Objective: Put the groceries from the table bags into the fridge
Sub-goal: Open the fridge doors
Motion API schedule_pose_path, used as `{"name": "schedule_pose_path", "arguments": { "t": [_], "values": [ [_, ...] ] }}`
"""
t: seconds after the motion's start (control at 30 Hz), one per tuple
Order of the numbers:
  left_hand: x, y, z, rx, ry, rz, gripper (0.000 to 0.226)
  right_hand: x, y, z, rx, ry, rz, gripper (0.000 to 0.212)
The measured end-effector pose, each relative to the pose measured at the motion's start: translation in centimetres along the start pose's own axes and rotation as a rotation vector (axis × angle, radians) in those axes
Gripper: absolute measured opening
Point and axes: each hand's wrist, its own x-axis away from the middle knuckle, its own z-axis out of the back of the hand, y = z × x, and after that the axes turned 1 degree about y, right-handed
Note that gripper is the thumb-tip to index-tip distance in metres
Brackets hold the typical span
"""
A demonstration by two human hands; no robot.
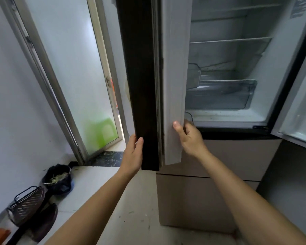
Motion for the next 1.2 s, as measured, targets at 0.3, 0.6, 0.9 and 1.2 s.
{"name": "schedule_pose_path", "arguments": {
  "t": [0.3, 0.6, 0.9, 1.2],
  "values": [
    [-4.9, -3.0, 9.1, 0.065, 0.093, 0.083, 0.027, -0.9, -3.1, -11.1, 0.613, 0.216, 0.433, 0.054],
    [-6.0, -1.7, 8.9, -0.039, 0.162, 0.069, 0.056, -5.1, 1.1, -10.4, 0.664, 0.254, 0.306, 0.058],
    [-9.3, -1.8, 8.9, 0.009, 0.240, 0.103, 0.061, -5.2, 0.9, -9.8, 0.732, -0.143, 0.327, 0.083],
    [-7.7, -1.3, 9.6, -0.015, 0.232, 0.233, 0.116, -4.5, 0.4, -8.5, 0.716, -0.188, 0.315, 0.074]
  ]
}}
